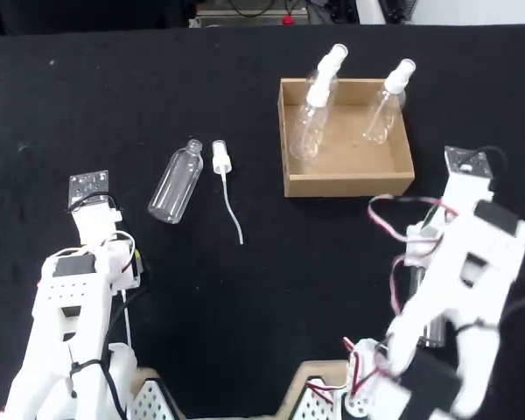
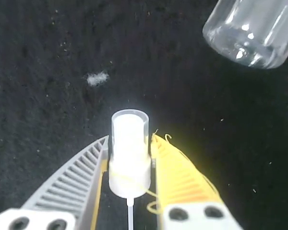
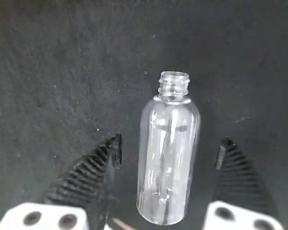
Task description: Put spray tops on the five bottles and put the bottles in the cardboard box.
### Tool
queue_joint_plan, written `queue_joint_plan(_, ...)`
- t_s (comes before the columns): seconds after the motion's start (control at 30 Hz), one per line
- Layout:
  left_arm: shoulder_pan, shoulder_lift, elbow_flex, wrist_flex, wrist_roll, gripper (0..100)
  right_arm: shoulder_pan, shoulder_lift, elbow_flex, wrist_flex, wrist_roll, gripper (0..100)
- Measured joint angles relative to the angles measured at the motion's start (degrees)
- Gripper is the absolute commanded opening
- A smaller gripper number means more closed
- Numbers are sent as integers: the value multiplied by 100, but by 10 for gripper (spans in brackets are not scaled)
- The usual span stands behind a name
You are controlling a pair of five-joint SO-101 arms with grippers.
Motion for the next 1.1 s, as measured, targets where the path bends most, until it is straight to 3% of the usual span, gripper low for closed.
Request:
queue_joint_plan(0.3,0,0,9,0,0,80,88,2681,-1160,229,18,294)
queue_joint_plan(0.5,0,0,9,0,0,80,299,2769,-1196,229,220,286)
queue_joint_plan(0.73,0,0,9,0,0,80,527,2769,-1196,229,695,102)
queue_joint_plan(1.0,0,0,9,0,0,80,853,2646,-2312,413,782,100)
queue_joint_plan(1.1,0,0,9,0,0,80,985,2338,-2532,53,782,100)
